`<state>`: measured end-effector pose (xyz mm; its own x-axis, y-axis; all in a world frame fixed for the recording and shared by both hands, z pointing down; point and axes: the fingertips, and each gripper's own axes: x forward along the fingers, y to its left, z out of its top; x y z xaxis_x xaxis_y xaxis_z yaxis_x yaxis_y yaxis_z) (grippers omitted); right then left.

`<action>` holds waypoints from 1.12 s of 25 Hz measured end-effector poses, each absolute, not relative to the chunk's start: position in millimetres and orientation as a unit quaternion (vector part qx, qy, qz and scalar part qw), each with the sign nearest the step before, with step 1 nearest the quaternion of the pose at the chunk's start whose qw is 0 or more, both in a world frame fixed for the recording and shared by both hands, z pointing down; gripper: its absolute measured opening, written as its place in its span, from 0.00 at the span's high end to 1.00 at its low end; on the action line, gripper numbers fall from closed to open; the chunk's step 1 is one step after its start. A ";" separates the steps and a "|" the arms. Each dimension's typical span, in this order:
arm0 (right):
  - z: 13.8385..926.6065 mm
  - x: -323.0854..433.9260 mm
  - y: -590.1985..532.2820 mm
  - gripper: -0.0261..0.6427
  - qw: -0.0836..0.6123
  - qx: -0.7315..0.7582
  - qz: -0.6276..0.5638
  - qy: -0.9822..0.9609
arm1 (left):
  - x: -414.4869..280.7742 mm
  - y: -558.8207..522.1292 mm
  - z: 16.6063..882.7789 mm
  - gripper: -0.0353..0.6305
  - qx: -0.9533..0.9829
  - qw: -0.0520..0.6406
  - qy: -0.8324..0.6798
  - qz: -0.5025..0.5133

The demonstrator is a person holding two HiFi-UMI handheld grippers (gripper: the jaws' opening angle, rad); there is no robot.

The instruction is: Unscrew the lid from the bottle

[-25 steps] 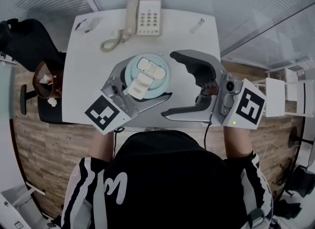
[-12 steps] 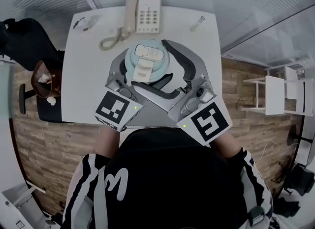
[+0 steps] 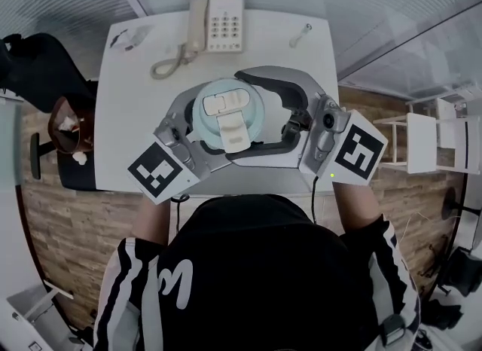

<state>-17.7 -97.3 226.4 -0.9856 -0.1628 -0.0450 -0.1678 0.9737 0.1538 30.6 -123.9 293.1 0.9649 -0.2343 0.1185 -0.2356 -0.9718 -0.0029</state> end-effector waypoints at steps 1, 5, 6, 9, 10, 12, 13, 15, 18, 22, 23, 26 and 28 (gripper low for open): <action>223.4 -15.6 -92.1 0.36 0.022 -0.057 0.077 0.995 | 33.0 -117.0 292.4 0.29 0.993 0.002 -0.099 0.064; 218.7 -9.7 -77.7 0.36 0.036 0.039 0.052 0.997 | 39.8 -94.5 291.9 0.29 0.997 -0.001 -0.022 0.072; 217.9 -8.6 -75.2 0.36 0.041 0.062 0.044 0.996 | 40.4 -89.7 291.0 0.29 0.998 0.001 -0.002 0.070; 212.3 -5.3 -66.6 0.36 0.064 0.129 0.017 0.989 | 41.1 -75.7 288.3 0.29 0.997 0.012 0.039 0.072; 210.2 -4.1 -63.3 0.36 0.067 0.148 0.013 0.987 | 42.1 -71.8 287.8 0.29 0.996 0.013 0.044 0.075; 208.1 -2.9 -56.1 0.36 0.061 0.181 0.010 0.982 | 44.6 -64.5 285.6 0.29 0.996 0.012 0.050 0.072; 207.6 -3.4 -54.3 0.36 0.057 0.190 0.006 0.980 | 45.0 -62.5 283.4 0.29 0.997 0.012 0.051 0.065; 203.9 -5.8 -57.2 0.36 0.057 0.187 -0.006 0.981 | 43.7 -64.0 278.8 0.29 0.998 0.017 0.043 0.046; 195.4 -5.1 -65.8 0.35 0.068 0.104 0.008 0.992 | 40.1 -71.1 274.6 0.29 0.999 0.010 0.003 0.037; 196.9 -7.8 -78.7 0.35 0.069 -0.017 0.025 0.997 | 21.2 -103.5 274.0 0.29 0.995 0.017 -0.094 0.036; 196.4 -10.1 -81.8 0.35 0.072 -0.037 0.025 0.996 | 16.5 -113.5 273.8 0.29 0.992 0.018 -0.118 0.035; 196.1 -21.8 -90.5 0.35 0.078 -0.104 0.018 0.991 | 5.1 -132.3 276.3 0.29 0.984 0.024 -0.174 0.028; 202.0 -31.9 -98.1 0.35 0.061 -0.153 0.019 0.986 | 0.4 -140.9 279.0 0.29 0.978 0.027 -0.206 0.024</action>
<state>-31.9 -98.1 202.0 -0.9460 -0.2988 -0.1253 -0.3035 0.9527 0.0192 0.4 -140.9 279.0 0.9139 -0.4017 0.0582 -0.4042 -0.9137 0.0422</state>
